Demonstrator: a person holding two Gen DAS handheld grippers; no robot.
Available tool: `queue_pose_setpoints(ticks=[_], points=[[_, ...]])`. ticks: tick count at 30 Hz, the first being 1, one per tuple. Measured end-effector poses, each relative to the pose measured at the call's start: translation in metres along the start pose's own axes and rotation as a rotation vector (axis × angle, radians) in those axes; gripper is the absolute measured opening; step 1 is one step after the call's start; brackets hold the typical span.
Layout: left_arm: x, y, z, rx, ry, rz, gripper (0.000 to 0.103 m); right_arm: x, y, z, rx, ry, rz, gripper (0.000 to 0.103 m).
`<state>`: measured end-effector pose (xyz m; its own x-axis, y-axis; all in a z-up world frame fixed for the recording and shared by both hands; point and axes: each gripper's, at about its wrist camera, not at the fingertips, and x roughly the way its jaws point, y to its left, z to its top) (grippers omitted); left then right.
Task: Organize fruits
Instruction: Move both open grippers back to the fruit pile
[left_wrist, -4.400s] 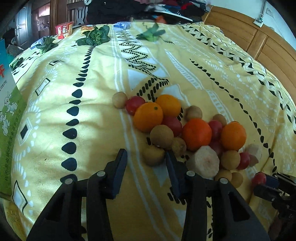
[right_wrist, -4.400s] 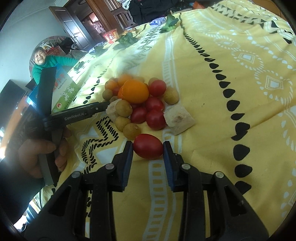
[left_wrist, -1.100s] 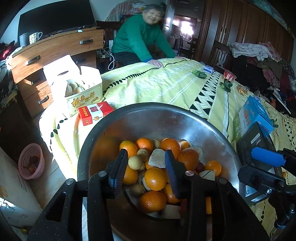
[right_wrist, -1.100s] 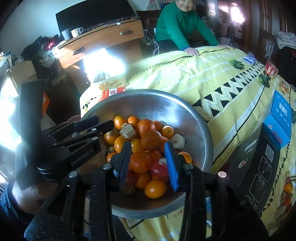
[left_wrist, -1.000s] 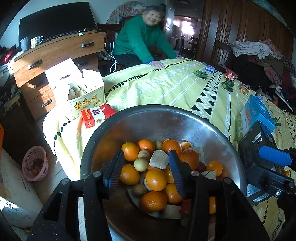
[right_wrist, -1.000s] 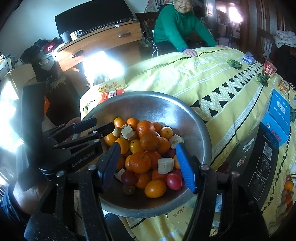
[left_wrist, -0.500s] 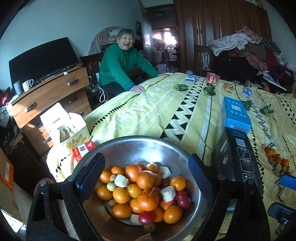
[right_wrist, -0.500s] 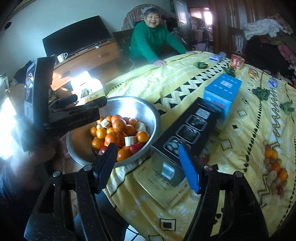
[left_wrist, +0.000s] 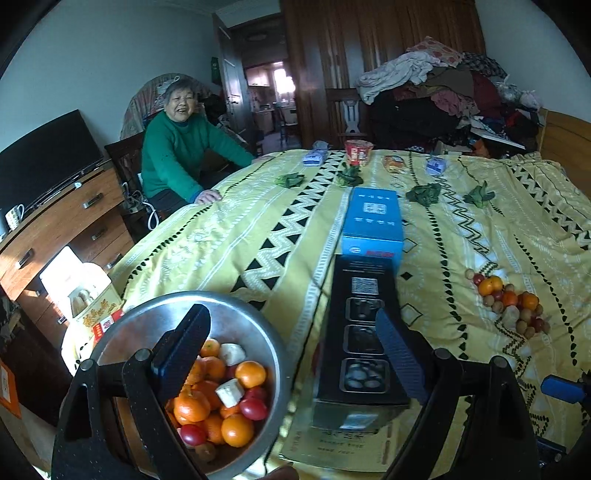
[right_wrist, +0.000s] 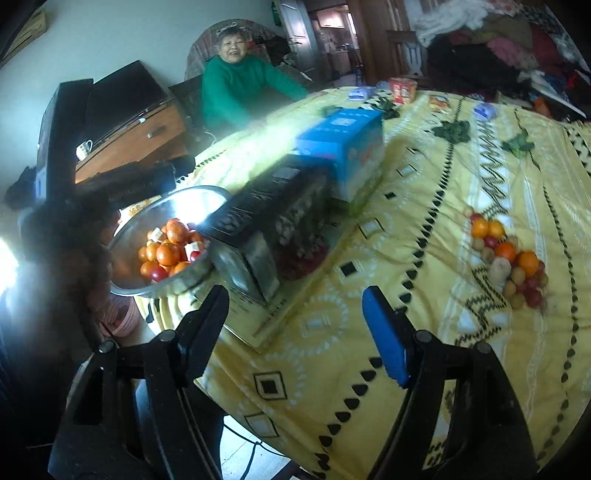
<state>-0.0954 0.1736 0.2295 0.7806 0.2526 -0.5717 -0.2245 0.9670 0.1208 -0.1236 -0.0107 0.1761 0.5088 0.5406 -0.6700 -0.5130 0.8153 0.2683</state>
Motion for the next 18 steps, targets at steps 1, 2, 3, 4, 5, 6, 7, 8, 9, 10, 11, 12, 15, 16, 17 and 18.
queue_pose_setpoints(ticks=[1,2,3,4,5,6,7,8,9,10,11,12,15,16,17,18], points=[[-0.002,-0.012,0.0,0.016,-0.004,-0.03,0.092,-0.003,-0.008,-0.004,0.012,0.0,-0.008,0.076],[-0.003,-0.025,-0.001,0.035,-0.007,-0.068,0.092,-0.005,-0.017,-0.01,0.029,0.001,-0.018,0.076],[-0.004,-0.039,-0.002,0.053,-0.004,-0.105,0.092,-0.008,-0.03,-0.018,0.055,0.007,-0.032,0.076],[-0.002,-0.057,-0.004,0.072,0.009,-0.156,0.092,-0.011,-0.037,-0.023,0.071,0.011,-0.04,0.076],[-0.001,-0.071,-0.008,0.087,0.021,-0.191,0.092,-0.013,-0.047,-0.03,0.094,0.018,-0.052,0.076],[0.002,-0.086,-0.011,0.108,0.032,-0.221,0.091,-0.015,-0.058,-0.038,0.121,0.024,-0.064,0.076],[0.005,-0.103,-0.016,0.128,0.047,-0.255,0.089,-0.018,-0.067,-0.043,0.141,0.027,-0.073,0.076],[0.01,-0.119,-0.02,0.146,0.068,-0.301,0.087,-0.021,-0.077,-0.05,0.166,0.031,-0.083,0.076],[0.018,-0.136,-0.025,0.157,0.102,-0.35,0.083,-0.024,-0.088,-0.056,0.19,0.035,-0.092,0.076],[0.026,-0.148,-0.029,0.16,0.136,-0.394,0.078,-0.026,-0.098,-0.062,0.212,0.037,-0.101,0.076],[0.037,-0.164,-0.034,0.158,0.177,-0.46,0.075,-0.028,-0.105,-0.066,0.225,0.039,-0.108,0.076],[0.046,-0.175,-0.038,0.155,0.202,-0.501,0.064,-0.031,-0.115,-0.072,0.246,0.041,-0.118,0.076],[0.075,-0.212,-0.047,0.164,0.27,-0.604,0.04,-0.038,-0.14,-0.083,0.291,0.04,-0.139,0.076],[0.087,-0.225,-0.048,0.171,0.279,-0.63,0.038,-0.039,-0.148,-0.086,0.305,0.04,-0.146,0.076],[0.096,-0.235,-0.049,0.179,0.285,-0.643,0.037,-0.04,-0.156,-0.089,0.321,0.04,-0.153,0.076],[0.108,-0.248,-0.051,0.192,0.3,-0.652,0.036,-0.041,-0.166,-0.092,0.343,0.042,-0.161,0.076]])
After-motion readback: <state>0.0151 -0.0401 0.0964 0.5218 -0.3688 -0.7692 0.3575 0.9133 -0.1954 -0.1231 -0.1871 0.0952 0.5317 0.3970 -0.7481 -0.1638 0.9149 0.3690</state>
